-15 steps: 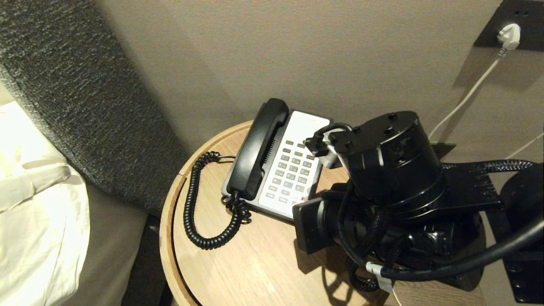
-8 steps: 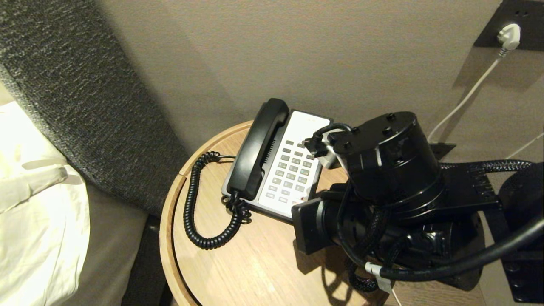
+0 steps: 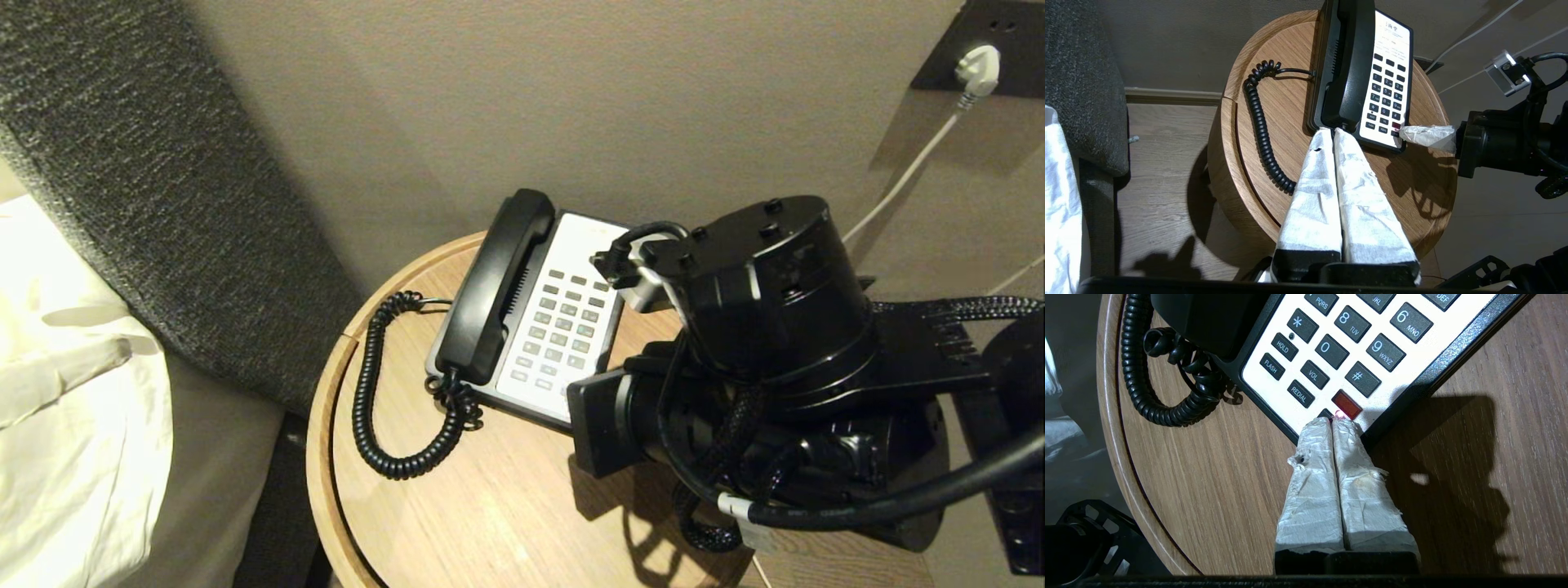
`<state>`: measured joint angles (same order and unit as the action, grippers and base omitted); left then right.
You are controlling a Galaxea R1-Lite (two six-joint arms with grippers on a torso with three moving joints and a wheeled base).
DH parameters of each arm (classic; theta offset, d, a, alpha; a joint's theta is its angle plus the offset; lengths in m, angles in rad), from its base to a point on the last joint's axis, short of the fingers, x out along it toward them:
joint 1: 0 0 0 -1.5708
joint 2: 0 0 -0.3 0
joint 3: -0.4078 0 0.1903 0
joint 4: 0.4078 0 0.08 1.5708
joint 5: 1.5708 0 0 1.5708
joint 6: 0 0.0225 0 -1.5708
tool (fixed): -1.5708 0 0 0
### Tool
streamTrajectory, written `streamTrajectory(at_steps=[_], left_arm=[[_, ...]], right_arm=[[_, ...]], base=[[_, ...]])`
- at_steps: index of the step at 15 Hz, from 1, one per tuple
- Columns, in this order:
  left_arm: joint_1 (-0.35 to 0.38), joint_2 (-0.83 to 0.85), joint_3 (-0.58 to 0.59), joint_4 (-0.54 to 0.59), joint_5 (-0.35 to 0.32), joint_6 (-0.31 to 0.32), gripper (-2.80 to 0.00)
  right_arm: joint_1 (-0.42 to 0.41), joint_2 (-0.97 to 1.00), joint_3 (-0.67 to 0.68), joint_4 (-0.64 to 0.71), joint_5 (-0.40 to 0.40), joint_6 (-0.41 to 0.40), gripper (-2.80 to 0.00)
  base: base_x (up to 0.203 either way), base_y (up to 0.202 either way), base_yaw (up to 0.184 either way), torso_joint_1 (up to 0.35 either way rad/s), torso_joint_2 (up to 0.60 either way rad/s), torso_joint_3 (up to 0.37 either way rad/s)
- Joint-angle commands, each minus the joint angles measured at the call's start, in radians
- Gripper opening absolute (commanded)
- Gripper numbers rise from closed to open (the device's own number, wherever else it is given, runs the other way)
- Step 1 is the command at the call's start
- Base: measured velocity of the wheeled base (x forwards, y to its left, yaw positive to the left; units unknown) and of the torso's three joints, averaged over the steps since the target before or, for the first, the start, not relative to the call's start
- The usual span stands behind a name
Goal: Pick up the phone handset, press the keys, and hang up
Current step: End the call using the dial pad
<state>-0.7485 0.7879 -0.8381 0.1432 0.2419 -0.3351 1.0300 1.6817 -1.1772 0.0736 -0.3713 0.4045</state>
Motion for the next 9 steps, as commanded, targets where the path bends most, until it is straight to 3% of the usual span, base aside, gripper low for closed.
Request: streamTrajectory(at_steps=[1, 9], left_arm=[[0.000, -0.002, 0.001, 0.001, 0.002, -0.002, -2.80], [0.000, -0.012, 0.013, -0.002, -0.009, -0.002, -2.80]], right_arm=[[-0.001, 0.010, -0.001, 0.000, -0.002, 0.001, -2.80], [-0.013, 0.023, 0.014, -0.022, -0.013, -0.001, -2.80]], base=[[0.000, 0.000, 0.000, 0.000, 0.00, 0.000], [0.000, 0.000, 0.000, 0.000, 0.00, 0.000]])
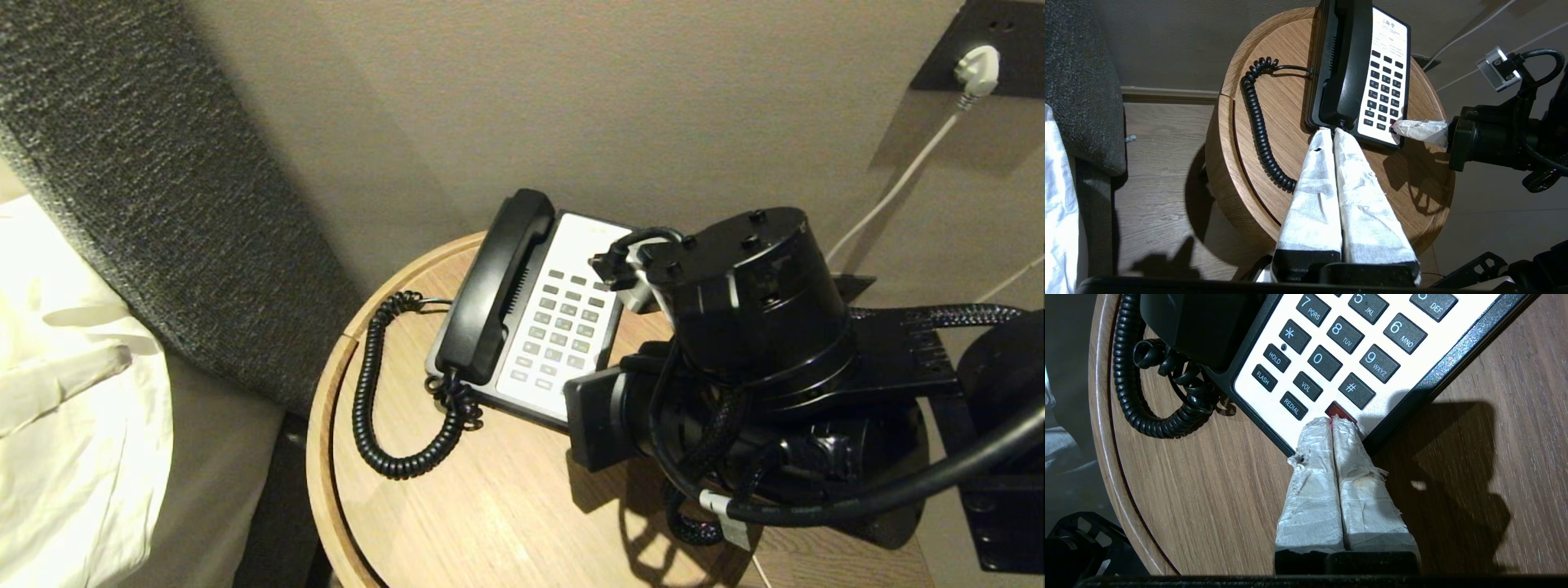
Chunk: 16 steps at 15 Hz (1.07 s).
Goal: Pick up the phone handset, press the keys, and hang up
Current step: End the call using the dial pad
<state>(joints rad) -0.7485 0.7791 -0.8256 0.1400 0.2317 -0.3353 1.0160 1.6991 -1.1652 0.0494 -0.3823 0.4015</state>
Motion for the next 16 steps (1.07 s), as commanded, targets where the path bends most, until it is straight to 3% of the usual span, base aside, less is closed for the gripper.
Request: streamTrajectory(at_steps=[1, 16], left_arm=[[0.000, -0.005, 0.002, 0.003, 0.001, -0.002, -2.80], [0.005, -0.015, 0.037, 0.005, 0.000, -0.016, -2.80]], right_arm=[[0.001, 0.007, 0.002, 0.003, -0.004, 0.002, -2.80], [0.003, -0.019, -0.010, 0.003, -0.015, 0.013, -2.80]], base=[[0.000, 0.000, 0.000, 0.000, 0.00, 0.000], [0.000, 0.000, 0.000, 0.000, 0.00, 0.000]])
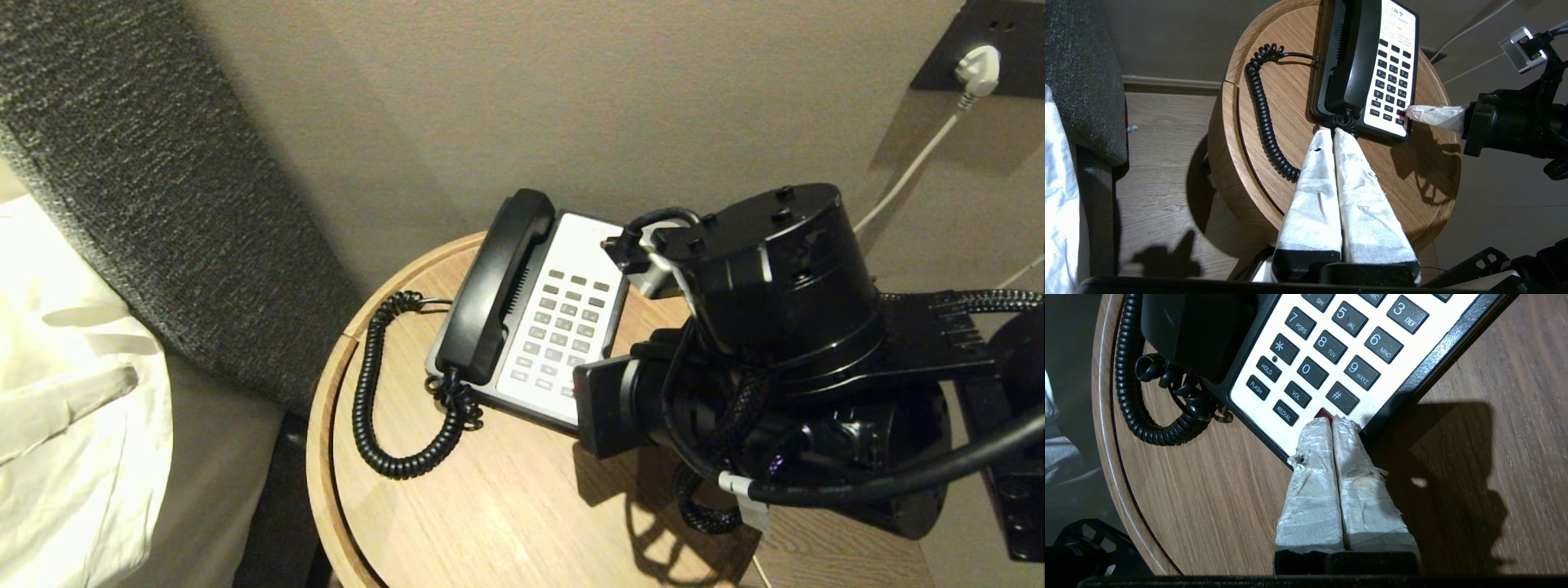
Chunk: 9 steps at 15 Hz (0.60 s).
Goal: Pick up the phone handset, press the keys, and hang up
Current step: End the call using the dial pad
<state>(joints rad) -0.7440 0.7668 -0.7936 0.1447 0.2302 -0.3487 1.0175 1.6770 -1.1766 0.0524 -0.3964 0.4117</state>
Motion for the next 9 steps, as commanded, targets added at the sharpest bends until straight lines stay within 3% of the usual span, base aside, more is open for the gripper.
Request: streamTrajectory(at_steps=[1, 9], left_arm=[[0.000, -0.007, 0.012, 0.000, 0.001, -0.003, -2.80], [0.000, -0.015, 0.017, -0.002, -0.006, -0.003, -2.80]], right_arm=[[0.003, 0.006, 0.000, 0.000, 0.001, 0.004, -2.80], [0.003, 0.010, 0.007, 0.001, 0.009, 0.006, -2.80]], base=[[0.000, 0.000, 0.000, 0.000, 0.00, 0.000], [0.000, 0.000, 0.000, 0.000, 0.00, 0.000]])
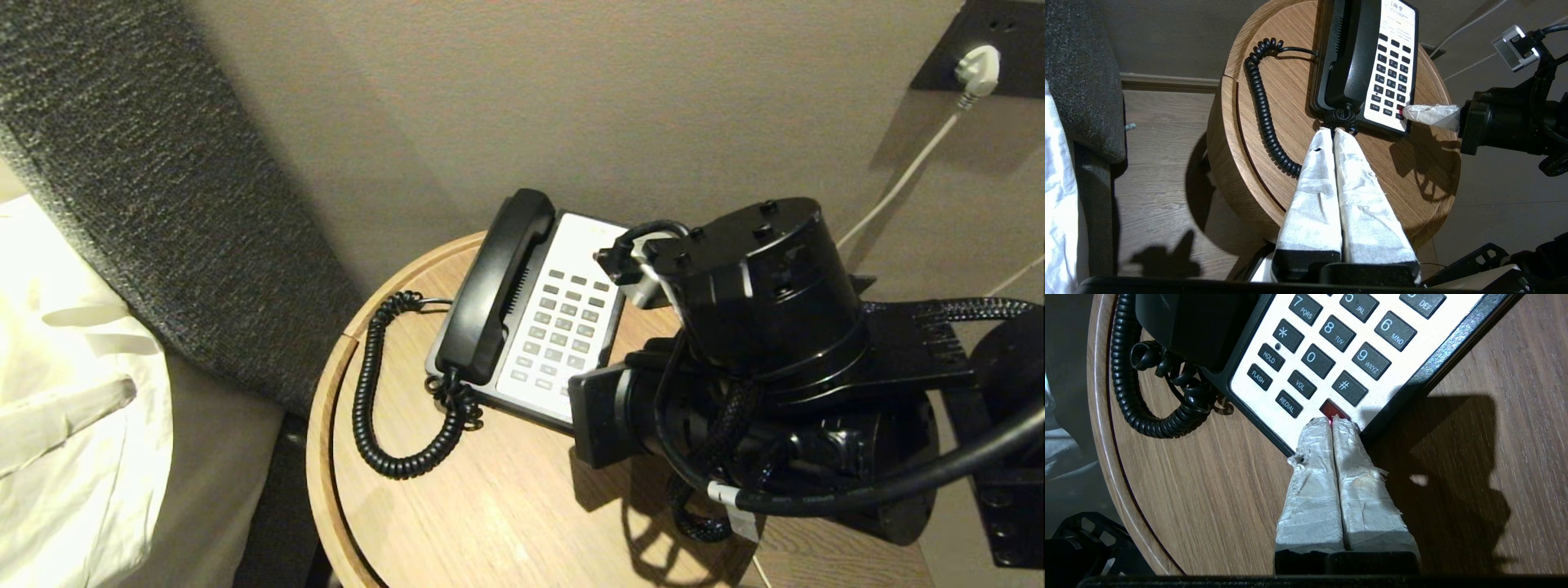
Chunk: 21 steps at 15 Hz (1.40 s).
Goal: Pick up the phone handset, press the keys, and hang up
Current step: End the call using the dial pad
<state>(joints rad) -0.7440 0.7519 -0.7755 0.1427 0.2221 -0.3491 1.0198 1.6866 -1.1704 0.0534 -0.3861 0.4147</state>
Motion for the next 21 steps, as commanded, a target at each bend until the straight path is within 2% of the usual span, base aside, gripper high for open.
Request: streamTrajectory(at_steps=[1, 13, 21], left_arm=[[0.000, 0.001, -0.001, 0.000, 0.002, -0.002, -2.80], [0.000, -0.017, 0.021, 0.000, 0.002, -0.003, -2.80], [0.000, -0.025, 0.028, 0.000, 0.002, -0.014, -2.80]], right_arm=[[0.000, 0.003, 0.002, 0.000, -0.002, 0.001, -2.80], [0.000, 0.018, 0.040, -0.013, -0.005, -0.005, -2.80], [0.016, 0.004, 0.015, -0.053, 0.016, 0.003, -2.80]], base=[[0.000, 0.000, 0.000, 0.000, 0.00, 0.000], [0.000, 0.000, 0.000, 0.000, 0.00, 0.000], [0.000, 0.000, 0.000, 0.000, 0.00, 0.000]])
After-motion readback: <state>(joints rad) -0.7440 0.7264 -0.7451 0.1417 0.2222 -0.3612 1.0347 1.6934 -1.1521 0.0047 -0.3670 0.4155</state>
